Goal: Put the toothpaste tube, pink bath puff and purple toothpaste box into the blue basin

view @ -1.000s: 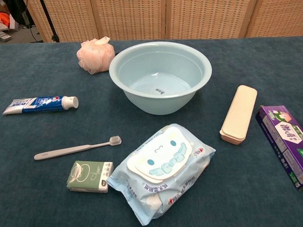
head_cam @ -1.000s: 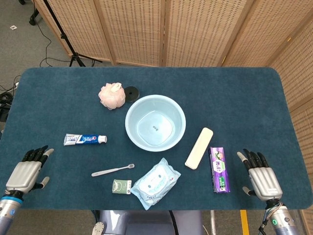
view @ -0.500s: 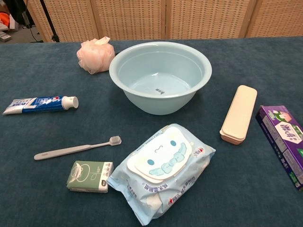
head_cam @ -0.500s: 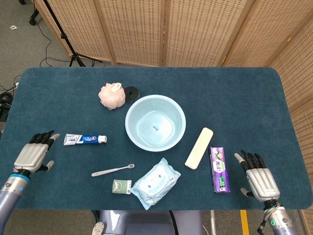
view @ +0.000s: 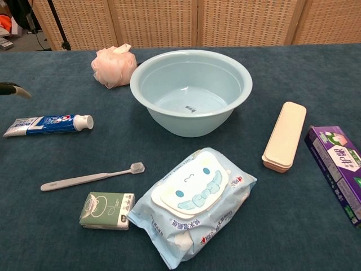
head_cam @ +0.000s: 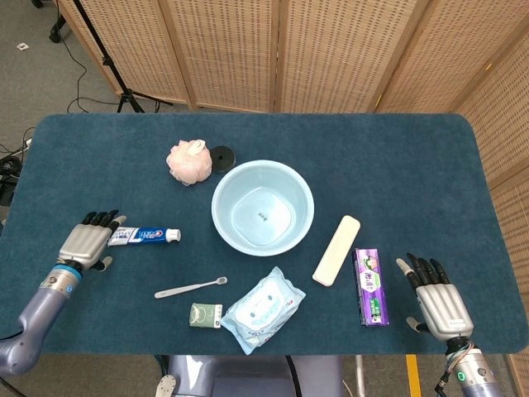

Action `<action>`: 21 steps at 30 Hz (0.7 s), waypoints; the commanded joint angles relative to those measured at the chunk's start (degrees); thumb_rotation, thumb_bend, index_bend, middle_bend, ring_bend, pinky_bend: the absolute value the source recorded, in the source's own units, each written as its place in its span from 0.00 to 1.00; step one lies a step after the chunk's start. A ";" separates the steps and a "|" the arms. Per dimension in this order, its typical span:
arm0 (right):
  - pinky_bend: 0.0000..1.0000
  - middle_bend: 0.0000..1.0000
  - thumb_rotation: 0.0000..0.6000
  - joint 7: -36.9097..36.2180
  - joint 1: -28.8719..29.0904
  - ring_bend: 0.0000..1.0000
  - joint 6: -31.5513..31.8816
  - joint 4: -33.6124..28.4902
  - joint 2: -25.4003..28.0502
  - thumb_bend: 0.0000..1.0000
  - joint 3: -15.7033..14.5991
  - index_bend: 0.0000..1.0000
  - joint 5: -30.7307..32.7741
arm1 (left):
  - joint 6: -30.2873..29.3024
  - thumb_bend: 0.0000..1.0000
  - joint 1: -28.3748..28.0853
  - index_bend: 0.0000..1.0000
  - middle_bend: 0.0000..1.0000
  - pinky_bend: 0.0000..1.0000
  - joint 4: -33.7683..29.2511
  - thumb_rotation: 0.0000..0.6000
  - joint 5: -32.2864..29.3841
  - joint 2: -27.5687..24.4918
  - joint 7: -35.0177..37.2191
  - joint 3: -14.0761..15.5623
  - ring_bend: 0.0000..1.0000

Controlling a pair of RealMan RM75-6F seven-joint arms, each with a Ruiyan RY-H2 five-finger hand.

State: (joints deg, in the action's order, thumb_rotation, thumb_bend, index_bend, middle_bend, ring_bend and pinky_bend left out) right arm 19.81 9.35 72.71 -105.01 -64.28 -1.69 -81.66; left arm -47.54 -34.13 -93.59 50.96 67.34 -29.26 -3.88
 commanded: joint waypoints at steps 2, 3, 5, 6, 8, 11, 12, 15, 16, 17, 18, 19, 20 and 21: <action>0.00 0.00 1.00 -0.15 0.02 0.00 0.02 -0.02 0.04 0.16 0.00 0.02 -0.06 | -0.54 0.34 -1.61 0.11 0.00 0.00 1.49 1.00 -1.38 2.61 -1.36 0.41 0.00; 0.00 0.00 1.00 -0.22 0.01 0.00 0.04 -0.01 0.06 0.16 0.01 0.02 -0.07 | -0.76 0.34 -1.84 0.11 0.00 0.00 1.74 1.00 -1.65 3.13 -1.58 0.46 0.00; 0.00 0.00 1.00 -0.37 0.01 0.00 0.07 -0.02 0.09 0.16 0.04 0.02 -0.06 | -1.29 0.34 -2.14 0.12 0.00 0.00 2.30 1.00 -1.95 4.16 -1.83 0.49 0.00; 0.00 0.00 1.00 -0.49 0.00 0.00 0.11 0.02 0.10 0.16 0.07 0.02 -0.03 | -1.57 0.34 -2.48 0.12 0.00 0.00 2.96 1.00 -2.37 5.16 -2.38 0.64 0.00; 0.00 0.00 1.00 -0.67 0.09 0.00 0.03 0.12 0.12 0.16 0.16 0.02 0.02 | -2.50 0.34 -2.98 0.13 0.00 0.01 4.11 1.00 -3.38 6.72 -3.36 0.70 0.00; 0.00 0.00 1.00 -0.82 0.05 0.00 0.03 0.16 0.08 0.16 0.08 0.02 -0.05 | -3.44 0.34 -3.52 0.15 0.00 0.03 5.23 1.00 -4.59 8.25 -3.81 0.34 0.00; 0.00 0.00 1.00 -0.86 0.05 0.00 0.04 0.18 0.08 0.16 0.09 0.02 -0.06 | -3.65 0.34 -3.67 0.16 0.00 0.04 5.55 1.00 -4.87 8.63 -3.86 0.26 0.00; 0.00 0.00 1.00 -1.07 0.07 0.00 0.02 0.22 0.09 0.16 0.10 0.02 -0.04 | -4.58 0.35 -4.12 0.18 0.00 0.06 6.78 1.00 -5.24 9.87 -4.20 0.00 0.00; 0.00 0.00 1.00 -1.15 0.08 0.00 -0.02 0.23 0.09 0.16 0.11 0.02 -0.02 | -5.00 0.35 -4.28 0.19 0.00 0.06 7.38 1.00 -5.28 10.47 -4.38 -0.05 0.00; 0.00 0.00 1.00 -1.22 0.09 0.00 -0.06 0.25 0.12 0.16 0.12 0.02 0.05 | -5.10 0.35 -4.46 0.19 0.00 0.07 7.88 1.00 -5.52 11.10 -4.51 -0.07 0.00; 0.00 0.00 1.00 -1.27 0.09 0.00 -0.06 0.25 0.14 0.16 0.13 0.02 0.07 | -5.16 0.35 -4.60 0.20 0.00 0.07 8.19 1.00 -5.71 11.50 -4.63 -0.07 0.00; 0.00 0.00 1.00 -1.32 0.09 0.00 -0.05 0.24 0.15 0.16 0.14 0.02 0.08 | -5.23 0.35 -4.72 0.20 0.00 0.07 8.47 1.00 -5.85 11.86 -4.79 -0.03 0.00; 0.00 0.00 1.00 -1.36 0.09 0.00 -0.03 0.23 0.15 0.16 0.14 0.02 0.08 | -5.29 0.35 -4.80 0.21 0.00 0.07 8.62 1.00 -5.90 12.06 -4.90 0.01 0.00; 0.00 0.00 1.00 -1.41 0.09 0.00 -0.02 0.22 0.17 0.16 0.17 0.02 0.10 | -5.40 0.35 -4.90 0.21 0.00 0.07 8.85 1.00 -5.94 12.38 -5.08 0.08 0.00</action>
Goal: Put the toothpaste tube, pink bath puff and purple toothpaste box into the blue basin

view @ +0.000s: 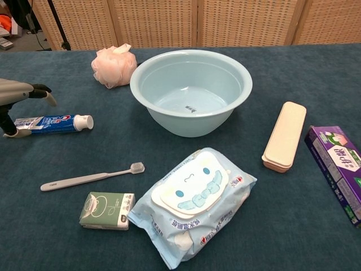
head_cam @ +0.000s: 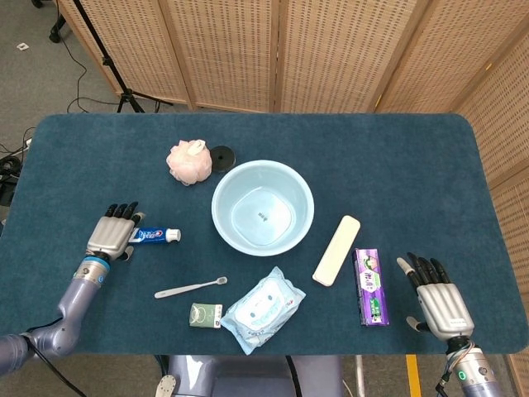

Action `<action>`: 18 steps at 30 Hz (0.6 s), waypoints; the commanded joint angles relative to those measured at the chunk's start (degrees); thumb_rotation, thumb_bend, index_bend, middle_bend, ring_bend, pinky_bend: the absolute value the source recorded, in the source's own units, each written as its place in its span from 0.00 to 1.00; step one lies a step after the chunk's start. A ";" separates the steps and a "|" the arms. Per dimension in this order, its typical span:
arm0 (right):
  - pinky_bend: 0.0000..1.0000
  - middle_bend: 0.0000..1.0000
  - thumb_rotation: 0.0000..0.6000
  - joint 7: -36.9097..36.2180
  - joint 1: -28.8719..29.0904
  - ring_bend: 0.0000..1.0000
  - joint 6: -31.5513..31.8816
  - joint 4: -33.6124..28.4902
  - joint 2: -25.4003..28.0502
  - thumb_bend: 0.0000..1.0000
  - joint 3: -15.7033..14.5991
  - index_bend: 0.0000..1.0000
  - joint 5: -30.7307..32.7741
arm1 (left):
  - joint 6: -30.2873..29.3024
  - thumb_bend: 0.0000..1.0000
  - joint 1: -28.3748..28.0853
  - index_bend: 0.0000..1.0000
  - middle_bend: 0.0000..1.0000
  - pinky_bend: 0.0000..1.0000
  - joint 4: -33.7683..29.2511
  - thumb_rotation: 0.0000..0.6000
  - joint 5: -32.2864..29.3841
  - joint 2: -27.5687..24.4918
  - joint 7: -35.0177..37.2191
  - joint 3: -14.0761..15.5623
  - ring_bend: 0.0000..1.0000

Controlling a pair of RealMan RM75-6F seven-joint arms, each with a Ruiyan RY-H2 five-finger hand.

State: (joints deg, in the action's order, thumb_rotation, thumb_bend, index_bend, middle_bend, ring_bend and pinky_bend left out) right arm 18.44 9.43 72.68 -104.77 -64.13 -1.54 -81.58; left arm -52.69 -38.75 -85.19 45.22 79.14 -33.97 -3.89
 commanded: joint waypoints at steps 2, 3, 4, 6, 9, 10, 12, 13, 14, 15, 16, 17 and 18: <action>0.00 0.00 1.00 -0.10 -0.01 0.00 0.04 -0.02 0.05 0.16 0.04 0.02 0.06 | -0.40 0.35 -0.42 0.22 0.00 0.08 0.80 1.00 -0.30 1.12 -0.57 0.17 0.00; 0.00 0.00 1.00 -0.13 0.00 0.00 0.04 -0.03 0.07 0.16 0.06 0.02 0.10 | -0.48 0.35 -0.49 0.23 0.00 0.09 1.02 1.00 -0.38 1.45 -0.63 0.20 0.00; 0.00 0.00 1.00 -0.18 0.00 0.00 0.03 -0.05 0.09 0.16 0.08 0.02 0.16 | -0.56 0.35 -0.55 0.24 0.00 0.09 1.26 1.00 -0.46 1.77 -0.69 0.23 0.00; 0.00 0.00 1.00 -0.24 0.01 0.00 0.00 -0.08 0.14 0.16 0.10 0.02 0.20 | -0.69 0.35 -0.67 0.25 0.01 0.09 1.69 1.00 -0.64 2.26 -0.84 0.26 0.00; 0.00 0.00 1.00 -0.39 0.02 0.00 0.02 -0.10 0.23 0.16 0.12 0.02 0.22 | -0.88 0.35 -0.89 0.26 0.02 0.09 3.06 1.00 -1.32 3.56 -1.40 0.44 0.00; 0.00 0.00 1.00 -0.43 0.02 0.00 0.03 -0.10 0.24 0.16 0.12 0.02 0.19 | -0.93 0.35 -0.90 0.27 0.02 0.09 3.38 1.00 -1.49 3.88 -1.46 0.48 0.00; 0.00 0.00 1.00 -0.46 0.01 0.00 0.04 -0.13 0.26 0.16 0.10 0.02 0.16 | -0.96 0.36 -0.83 0.30 0.06 0.09 3.75 1.00 -1.58 4.34 -1.21 0.48 0.00; 0.00 0.00 1.00 -0.48 0.00 0.00 0.05 -0.13 0.28 0.16 0.09 0.02 0.16 | -0.95 0.36 -0.75 0.32 0.08 0.10 4.03 1.00 -1.53 4.64 -0.85 0.44 0.00; 0.00 0.00 1.00 -0.50 0.01 0.00 0.04 -0.14 0.27 0.16 0.10 0.02 0.17 | -0.91 0.36 -0.68 0.34 0.10 0.10 4.49 1.00 -1.38 5.01 -0.51 0.46 0.01; 0.00 0.00 1.00 -0.48 0.01 0.00 0.01 -0.12 0.27 0.16 0.08 0.02 0.18 | -0.85 0.36 -0.64 0.35 0.12 0.11 4.93 1.00 -1.29 5.33 -0.39 0.55 0.02; 0.00 0.00 1.00 -0.48 0.02 0.00 -0.02 -0.12 0.26 0.16 0.07 0.02 0.19 | -0.95 0.36 -0.61 0.36 0.12 0.11 5.32 1.00 -1.12 5.62 -0.28 0.57 0.03; 0.00 0.00 1.00 -0.49 0.04 0.00 -0.06 -0.13 0.25 0.16 0.07 0.02 0.19 | -1.08 0.36 -0.57 0.38 0.14 0.13 5.65 1.00 -0.91 5.89 -0.14 0.57 0.04; 0.00 0.00 1.00 -0.48 0.07 0.00 -0.11 -0.12 0.22 0.16 0.06 0.02 0.21 | -1.19 0.37 -0.52 0.39 0.16 0.14 5.95 1.00 -0.69 6.15 0.00 0.58 0.06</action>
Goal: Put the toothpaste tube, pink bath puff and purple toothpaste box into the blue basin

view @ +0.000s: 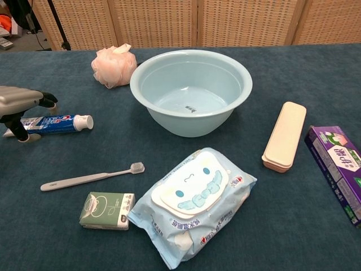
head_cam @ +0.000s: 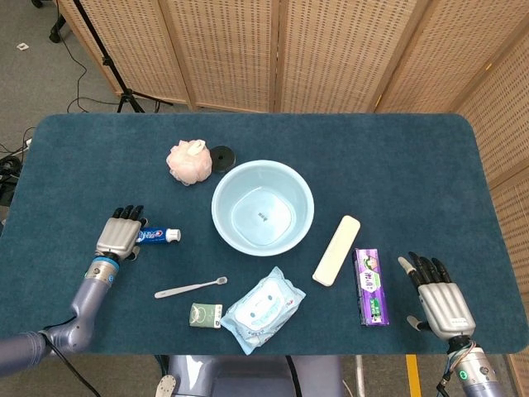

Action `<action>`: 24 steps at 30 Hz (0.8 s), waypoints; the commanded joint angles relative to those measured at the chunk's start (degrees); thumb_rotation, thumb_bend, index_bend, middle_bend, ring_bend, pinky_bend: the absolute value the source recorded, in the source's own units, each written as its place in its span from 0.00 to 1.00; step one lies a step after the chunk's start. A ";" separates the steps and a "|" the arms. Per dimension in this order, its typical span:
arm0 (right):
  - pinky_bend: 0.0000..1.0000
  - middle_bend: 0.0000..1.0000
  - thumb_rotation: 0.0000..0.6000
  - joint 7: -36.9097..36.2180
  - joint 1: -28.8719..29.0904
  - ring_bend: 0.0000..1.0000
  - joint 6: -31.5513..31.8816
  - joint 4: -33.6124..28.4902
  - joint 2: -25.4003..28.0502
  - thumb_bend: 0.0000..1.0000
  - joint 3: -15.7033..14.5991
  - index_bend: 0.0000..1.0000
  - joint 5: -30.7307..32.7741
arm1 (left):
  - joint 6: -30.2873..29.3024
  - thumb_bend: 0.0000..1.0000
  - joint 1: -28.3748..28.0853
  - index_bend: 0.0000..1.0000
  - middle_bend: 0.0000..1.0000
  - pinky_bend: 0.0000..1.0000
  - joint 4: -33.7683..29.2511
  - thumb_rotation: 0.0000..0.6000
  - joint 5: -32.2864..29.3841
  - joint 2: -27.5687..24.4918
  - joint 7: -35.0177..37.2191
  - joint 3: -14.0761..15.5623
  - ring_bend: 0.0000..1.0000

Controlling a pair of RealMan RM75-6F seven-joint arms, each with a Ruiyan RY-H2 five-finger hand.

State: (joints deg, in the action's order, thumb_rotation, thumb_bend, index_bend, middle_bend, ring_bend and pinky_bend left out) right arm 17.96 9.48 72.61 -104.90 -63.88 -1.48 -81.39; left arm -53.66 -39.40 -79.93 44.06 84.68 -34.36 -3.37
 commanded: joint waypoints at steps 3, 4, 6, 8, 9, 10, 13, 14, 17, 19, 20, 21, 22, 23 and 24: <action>0.00 0.00 1.00 0.01 0.09 0.00 -0.24 0.00 -0.05 0.16 -0.03 0.02 0.13 | -1.19 0.38 0.29 0.42 0.23 0.19 1.52 1.00 1.29 1.42 0.23 0.14 0.13; 0.00 0.00 1.00 0.00 0.12 0.00 -0.28 0.00 -0.05 0.16 -0.04 0.02 0.13 | -2.28 0.38 0.44 0.44 0.25 0.21 2.00 1.00 2.11 1.92 0.14 0.11 0.15; 0.00 0.00 1.00 -0.03 0.13 0.00 -0.32 -0.05 -0.04 0.16 -0.06 0.02 0.14 | -4.65 0.39 0.94 0.51 0.31 0.26 3.03 1.00 3.99 3.03 0.45 -0.05 0.21; 0.00 0.00 1.00 -0.06 0.13 0.00 -0.30 -0.08 -0.02 0.16 -0.05 0.02 0.14 | -6.00 0.41 1.32 0.57 0.34 0.29 3.79 1.00 5.12 3.75 0.88 -0.29 0.26; 0.00 0.00 1.00 -0.09 0.12 0.00 -0.24 -0.11 -0.01 0.16 -0.02 0.02 0.14 | -6.62 0.42 1.52 0.59 0.36 0.31 4.20 1.00 5.79 4.08 1.24 -0.48 0.28; 0.00 0.00 1.00 -0.12 0.11 0.00 -0.22 -0.12 0.01 0.16 -0.01 0.02 0.15 | -6.95 0.42 1.68 0.61 0.36 0.31 4.49 1.00 6.23 4.23 1.51 -0.58 0.28; 0.00 0.00 1.00 -0.24 0.11 0.00 -0.25 -0.13 0.06 0.16 -0.03 0.02 0.19 | -7.55 0.43 2.00 0.65 0.39 0.33 5.05 1.00 7.12 4.22 1.86 -0.98 0.31; 0.00 0.00 1.00 -0.25 0.13 0.00 -0.27 -0.13 0.05 0.16 -0.03 0.02 0.18 | -7.55 0.43 2.05 0.66 0.40 0.33 5.08 1.00 7.27 4.10 1.94 -1.11 0.31; 0.00 0.00 1.00 -0.23 0.16 0.00 -0.30 -0.17 0.03 0.16 -0.04 0.02 0.15 | -7.54 0.43 2.18 0.67 0.40 0.33 4.95 1.00 7.70 3.52 2.35 -1.65 0.32; 0.00 0.00 1.00 -0.18 0.16 0.00 -0.33 -0.17 0.02 0.16 -0.05 0.02 0.19 | -7.49 0.44 2.19 0.67 0.40 0.33 4.65 1.00 7.87 3.04 2.66 -2.06 0.32; 0.00 0.00 1.00 -0.14 0.17 0.00 -0.35 -0.19 0.01 0.16 -0.05 0.02 0.22 | -7.47 0.44 2.15 0.67 0.40 0.33 4.41 1.00 7.96 2.70 2.71 -2.32 0.32; 0.00 0.00 1.00 -0.09 0.19 0.00 -0.40 -0.23 -0.01 0.16 -0.08 0.02 0.23 | -7.47 0.44 1.99 0.67 0.40 0.33 3.95 1.00 8.13 2.11 2.63 -2.70 0.32; 0.00 0.00 1.00 -0.05 0.21 0.00 -0.46 -0.24 -0.04 0.16 -0.11 0.02 0.23 | -7.42 0.44 1.83 0.67 0.40 0.33 3.44 1.00 8.15 1.60 2.53 -3.07 0.32; 0.00 0.00 1.00 -0.01 0.23 0.00 -0.52 -0.26 -0.08 0.16 -0.13 0.02 0.23 | -7.16 0.44 1.57 0.67 0.40 0.33 2.48 1.00 7.97 0.86 2.42 -3.59 0.32; 0.00 0.00 1.00 0.04 0.27 0.00 -0.61 -0.22 -0.14 0.16 -0.16 0.02 0.26 | -6.67 0.44 1.09 0.67 0.40 0.33 1.18 1.00 7.80 -0.10 2.17 -4.17 0.32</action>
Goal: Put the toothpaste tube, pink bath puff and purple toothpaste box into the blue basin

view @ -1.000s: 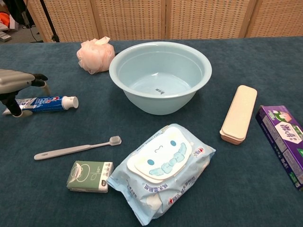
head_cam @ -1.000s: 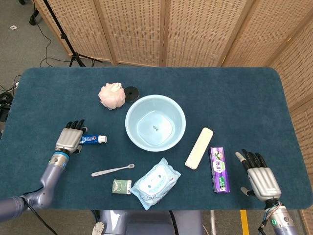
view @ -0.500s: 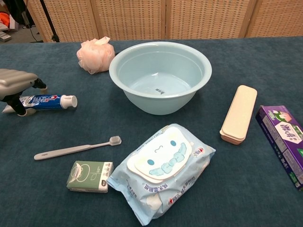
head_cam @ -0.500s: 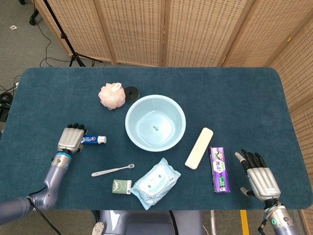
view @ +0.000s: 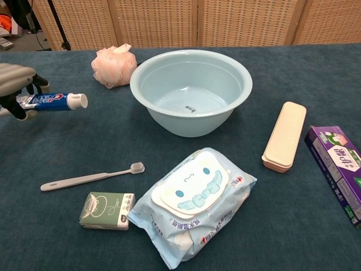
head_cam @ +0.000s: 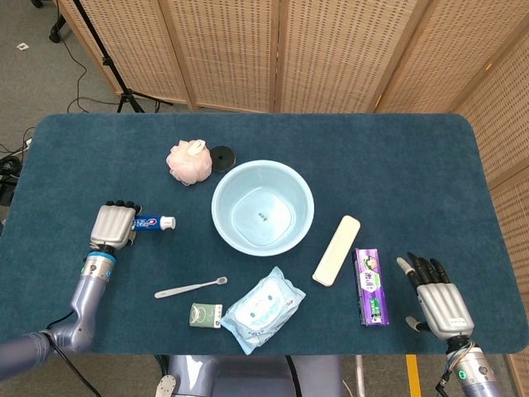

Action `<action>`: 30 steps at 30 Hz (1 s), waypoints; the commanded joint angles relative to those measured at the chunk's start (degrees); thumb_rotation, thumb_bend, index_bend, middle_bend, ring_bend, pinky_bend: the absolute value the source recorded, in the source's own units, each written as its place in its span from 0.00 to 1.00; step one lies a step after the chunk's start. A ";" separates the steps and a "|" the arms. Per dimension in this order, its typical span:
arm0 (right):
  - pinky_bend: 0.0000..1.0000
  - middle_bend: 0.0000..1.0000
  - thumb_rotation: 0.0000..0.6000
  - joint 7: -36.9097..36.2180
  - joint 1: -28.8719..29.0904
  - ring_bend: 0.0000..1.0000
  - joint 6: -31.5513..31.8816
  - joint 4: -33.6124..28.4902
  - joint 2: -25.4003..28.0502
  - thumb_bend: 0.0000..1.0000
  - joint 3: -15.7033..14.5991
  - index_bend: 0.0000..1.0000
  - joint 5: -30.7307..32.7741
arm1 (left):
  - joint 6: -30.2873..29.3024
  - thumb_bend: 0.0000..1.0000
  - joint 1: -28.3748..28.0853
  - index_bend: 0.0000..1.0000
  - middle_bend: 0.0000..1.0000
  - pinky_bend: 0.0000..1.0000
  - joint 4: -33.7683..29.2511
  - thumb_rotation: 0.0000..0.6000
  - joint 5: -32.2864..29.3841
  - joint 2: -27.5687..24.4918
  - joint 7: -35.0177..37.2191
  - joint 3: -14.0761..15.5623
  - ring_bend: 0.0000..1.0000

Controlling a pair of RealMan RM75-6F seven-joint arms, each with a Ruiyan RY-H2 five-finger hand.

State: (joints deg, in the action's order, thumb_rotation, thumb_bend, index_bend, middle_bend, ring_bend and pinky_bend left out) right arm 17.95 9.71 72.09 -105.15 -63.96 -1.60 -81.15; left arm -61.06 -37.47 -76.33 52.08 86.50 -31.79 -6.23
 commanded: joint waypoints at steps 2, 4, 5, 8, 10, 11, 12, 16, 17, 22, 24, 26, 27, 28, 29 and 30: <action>0.00 0.00 1.00 0.03 0.13 0.00 -0.38 0.17 -0.22 0.16 -0.06 0.02 0.20 | 1.39 0.44 -2.05 0.67 0.40 0.33 -5.69 1.00 -0.63 -4.47 -1.97 -2.46 0.32; 0.00 0.00 1.00 -0.06 0.22 0.00 -0.57 0.26 -0.29 0.16 -0.05 0.02 0.31 | 1.23 0.44 -2.89 0.69 0.40 0.33 -7.78 1.00 -0.43 -6.01 -3.11 -3.24 0.32; 0.00 0.00 1.00 -0.16 0.25 0.00 -0.68 0.34 -0.32 0.16 -0.04 0.02 0.40 | 0.86 0.44 -3.61 0.69 0.40 0.33 -9.33 1.00 0.06 -6.98 -3.70 -4.05 0.32; 0.00 0.00 1.00 -0.47 0.32 0.00 -0.88 0.29 -0.28 0.16 -0.07 0.02 0.50 | 0.77 0.44 -5.23 0.69 0.40 0.33 -12.81 1.00 0.26 -8.89 -5.16 -5.57 0.32; 0.00 0.00 1.00 -0.68 0.36 0.00 -0.99 0.16 -0.23 0.16 -0.09 0.02 0.52 | 0.65 0.44 -6.30 0.69 0.40 0.33 -14.35 1.00 0.45 -9.47 -6.36 -6.21 0.32; 0.00 0.00 1.00 -0.88 0.39 0.00 -1.06 0.10 -0.18 0.16 -0.13 0.02 0.43 | 0.81 0.44 -7.08 0.69 0.40 0.33 -15.22 1.00 0.27 -9.63 -7.18 -6.59 0.32; 0.00 0.00 1.00 -1.05 0.42 0.00 -1.12 0.09 -0.14 0.16 -0.14 0.02 0.39 | 0.98 0.44 -7.58 0.69 0.40 0.33 -15.81 1.00 -0.26 -9.67 -7.65 -6.89 0.32; 0.00 0.00 1.00 -1.84 0.47 0.00 -1.32 0.12 0.03 0.16 -0.13 0.02 0.49 | 2.00 0.44 -10.02 0.69 0.40 0.33 -17.55 1.00 -3.07 -9.13 -8.98 -8.61 0.32; 0.00 0.00 1.00 -2.16 0.51 0.00 -1.42 0.22 0.09 0.16 -0.09 0.02 0.60 | 2.33 0.44 -11.13 0.69 0.40 0.33 -17.70 1.00 -3.99 -8.63 -9.58 -9.23 0.32; 0.00 0.00 1.00 -3.55 0.83 0.00 -2.33 1.01 0.10 0.16 0.17 0.02 1.54 | 3.65 0.44 -16.42 0.69 0.40 0.33 -15.36 1.00 -7.71 -4.28 -11.81 -11.51 0.32; 0.00 0.00 1.00 -4.07 0.96 0.00 -2.61 1.26 0.16 0.16 0.28 0.02 1.79 | 4.19 0.43 -18.55 0.69 0.40 0.33 -14.05 1.00 -9.73 -2.10 -12.11 -12.49 0.32; 0.00 0.00 1.00 -4.51 0.93 0.00 -2.49 1.42 0.34 0.16 0.46 0.02 2.04 | 4.65 0.43 -20.94 0.69 0.40 0.33 -12.28 1.00 -11.76 0.42 -12.85 -13.30 0.32; 0.00 0.00 1.00 -4.60 0.87 0.00 -2.30 1.49 0.40 0.16 0.56 0.02 2.12 | 4.65 0.43 -21.90 0.69 0.40 0.33 -11.42 1.00 -12.41 1.52 -13.26 -13.49 0.32; 0.00 0.00 1.00 -4.74 0.83 0.00 -2.16 1.54 0.45 0.16 0.62 0.02 2.15 | 4.58 0.43 -22.73 0.69 0.40 0.33 -10.54 1.00 -12.94 2.54 -13.60 -13.59 0.32; 0.00 0.00 1.00 -5.20 0.73 0.00 -1.96 1.52 0.58 0.16 0.75 0.02 2.28 | 4.74 0.43 -23.92 0.69 0.40 0.33 -9.41 1.00 -13.47 4.04 -13.89 -13.74 0.32; 0.00 0.00 1.00 -5.60 0.69 0.00 -1.91 1.51 0.72 0.16 0.83 0.02 2.38 | 4.83 0.43 -24.75 0.69 0.40 0.33 -8.48 1.00 -13.88 5.18 -14.01 -13.87 0.32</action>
State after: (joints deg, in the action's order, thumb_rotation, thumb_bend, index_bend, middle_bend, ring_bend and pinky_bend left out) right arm 12.72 10.48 70.03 -103.66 -63.41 -0.91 -78.91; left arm -56.61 -60.26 -86.65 39.59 89.49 -44.98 -19.44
